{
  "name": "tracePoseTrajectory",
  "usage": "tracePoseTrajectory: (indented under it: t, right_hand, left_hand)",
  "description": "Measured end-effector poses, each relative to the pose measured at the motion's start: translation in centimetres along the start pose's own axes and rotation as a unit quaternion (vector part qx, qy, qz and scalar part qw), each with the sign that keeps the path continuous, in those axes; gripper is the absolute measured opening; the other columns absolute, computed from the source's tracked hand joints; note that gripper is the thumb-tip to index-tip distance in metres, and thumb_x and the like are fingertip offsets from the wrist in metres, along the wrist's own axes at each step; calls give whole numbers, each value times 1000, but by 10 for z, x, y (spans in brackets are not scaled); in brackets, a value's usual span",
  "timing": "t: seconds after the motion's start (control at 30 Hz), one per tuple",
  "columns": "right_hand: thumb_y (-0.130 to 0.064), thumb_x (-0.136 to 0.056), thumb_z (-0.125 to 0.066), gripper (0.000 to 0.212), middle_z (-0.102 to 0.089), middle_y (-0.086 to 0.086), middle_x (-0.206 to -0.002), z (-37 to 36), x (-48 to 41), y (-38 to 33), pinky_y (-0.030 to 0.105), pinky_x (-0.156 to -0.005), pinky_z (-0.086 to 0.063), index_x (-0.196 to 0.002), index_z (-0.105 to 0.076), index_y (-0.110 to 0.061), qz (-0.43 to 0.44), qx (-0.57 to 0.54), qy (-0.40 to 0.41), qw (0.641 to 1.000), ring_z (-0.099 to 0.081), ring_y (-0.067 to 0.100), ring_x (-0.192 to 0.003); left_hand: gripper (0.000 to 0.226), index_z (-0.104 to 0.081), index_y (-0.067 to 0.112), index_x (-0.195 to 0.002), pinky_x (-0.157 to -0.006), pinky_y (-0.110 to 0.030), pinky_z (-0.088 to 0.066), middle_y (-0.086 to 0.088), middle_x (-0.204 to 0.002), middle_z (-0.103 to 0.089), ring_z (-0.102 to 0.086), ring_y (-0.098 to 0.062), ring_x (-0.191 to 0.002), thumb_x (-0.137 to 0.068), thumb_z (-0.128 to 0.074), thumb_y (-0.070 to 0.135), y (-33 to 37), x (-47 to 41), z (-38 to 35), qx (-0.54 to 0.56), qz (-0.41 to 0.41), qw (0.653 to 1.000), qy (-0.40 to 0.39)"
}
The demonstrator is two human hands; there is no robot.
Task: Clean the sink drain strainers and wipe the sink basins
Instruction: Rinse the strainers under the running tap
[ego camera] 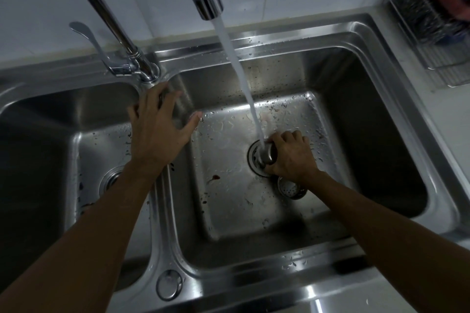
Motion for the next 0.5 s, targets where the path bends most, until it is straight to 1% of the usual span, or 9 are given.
tracePoseTrajectory:
  t: [0.1,0.27,0.33,0.4,0.47,0.5]
  right_hand:
    - [-67,-66,-72,88,-55,12,-128,-2,-2,-3,44,-100,-41,-138,-49,-24,10,2,-6,1000,-49,31,-117]
    - [-64,-66,-76,85,-56,10,-128,-2,1,-3,44,-99,-43,-135,-49,-25,1,-17,-7,1000,-51,29,-116]
    - [-58,-66,-80,84,-55,10,-127,-1,4,-1,45,-97,-47,-133,-46,-22,-17,-41,-9,999,-54,30,-112]
    - [-49,-65,-85,86,-52,11,-125,3,7,1,46,-90,-54,-131,-40,-16,-40,-63,-7,997,-59,30,-106]
    - [-42,-62,-91,95,-46,12,-130,7,11,3,47,-86,-58,-134,-35,-15,-57,-107,-2,993,-62,32,-104]
    - [-39,-60,-93,103,-43,13,-135,9,12,4,48,-87,-59,-140,-32,-15,-62,-134,-3,989,-62,33,-107]
  left_hand:
    - [64,-57,22,-137,-115,-51,-23,-8,-152,-41,-36,-28,-144,-90,-66,64,0,0,1,4,-1,1000,1]
    - [64,-56,21,-138,-115,-52,-24,-9,-153,-41,-36,-29,-144,-90,-67,63,0,0,0,3,-1,1000,1]
    - [64,-57,21,-137,-115,-51,-24,-8,-153,-41,-37,-29,-144,-89,-67,63,0,0,0,1,-3,1000,6]
    - [65,-56,22,-137,-114,-52,-24,-9,-153,-41,-37,-30,-143,-89,-67,64,-1,0,0,4,-5,1000,9]
    - [65,-55,23,-137,-114,-53,-23,-8,-152,-40,-37,-31,-143,-89,-65,66,-2,1,-2,12,-9,1000,9]
    - [65,-55,24,-136,-113,-53,-24,-8,-152,-41,-37,-31,-143,-89,-63,68,-2,1,-2,13,-11,1000,13]
Point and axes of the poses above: each hand's wrist, its own x-axis away from the middle knuckle, its own z-axis out of the back of the hand, y = z × x, the point moved 7 cm from there along -x, towards the middle knuckle
